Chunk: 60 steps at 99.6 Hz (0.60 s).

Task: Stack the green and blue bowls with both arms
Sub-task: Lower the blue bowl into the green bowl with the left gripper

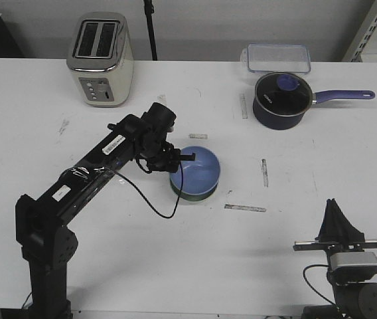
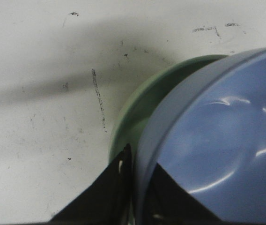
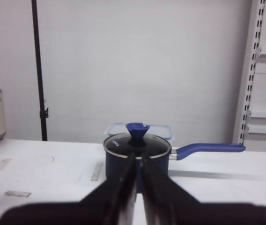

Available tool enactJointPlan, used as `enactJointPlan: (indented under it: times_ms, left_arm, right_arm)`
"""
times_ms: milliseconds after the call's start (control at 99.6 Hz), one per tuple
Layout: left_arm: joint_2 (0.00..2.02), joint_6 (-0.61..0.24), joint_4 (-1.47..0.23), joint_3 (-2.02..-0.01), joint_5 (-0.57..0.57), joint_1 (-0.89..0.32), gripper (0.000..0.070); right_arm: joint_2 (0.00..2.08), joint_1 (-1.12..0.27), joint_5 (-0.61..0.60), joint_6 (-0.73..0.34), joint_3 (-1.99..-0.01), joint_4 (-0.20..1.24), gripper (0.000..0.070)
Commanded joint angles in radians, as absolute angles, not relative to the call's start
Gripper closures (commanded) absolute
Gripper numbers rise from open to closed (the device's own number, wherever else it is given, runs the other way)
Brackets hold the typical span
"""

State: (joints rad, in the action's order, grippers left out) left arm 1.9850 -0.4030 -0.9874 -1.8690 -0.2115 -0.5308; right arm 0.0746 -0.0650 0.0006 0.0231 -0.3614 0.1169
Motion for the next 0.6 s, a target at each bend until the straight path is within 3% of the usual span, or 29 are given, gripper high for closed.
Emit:
enactJointPlan:
  times_ms: [0, 191, 362, 532, 593]
  left_arm:
    - [2.01, -0.405, -0.992, -1.883, -0.214, -0.543, 0.0697]
    - [2.01, -0.405, -0.992, -1.883, -0.214, -0.544, 0.069]
    - [2.01, -0.405, -0.992, -1.883, -0.214, -0.546, 0.0572]
    - [2.01, -0.409, -0.992, -1.883, -0.214, -0.55, 0.0558]
    - [2.01, -0.413, -0.992, -1.883, -0.214, -0.551, 0.0499]
  right_arm:
    - [0.072, -0.066, 0.001, 0.03, -0.365, 0.106, 0.069]
    - [0.072, -0.066, 0.0, 0.03, -0.365, 0.106, 0.0691]
    - [0.072, -0.066, 0.001, 0.03, -0.365, 0.106, 0.069]
    - [0.072, -0.066, 0.001, 0.03, -0.365, 0.106, 0.0691]
    - [0.072, -0.066, 0.001, 0.03, -0.365, 0.106, 0.0691]
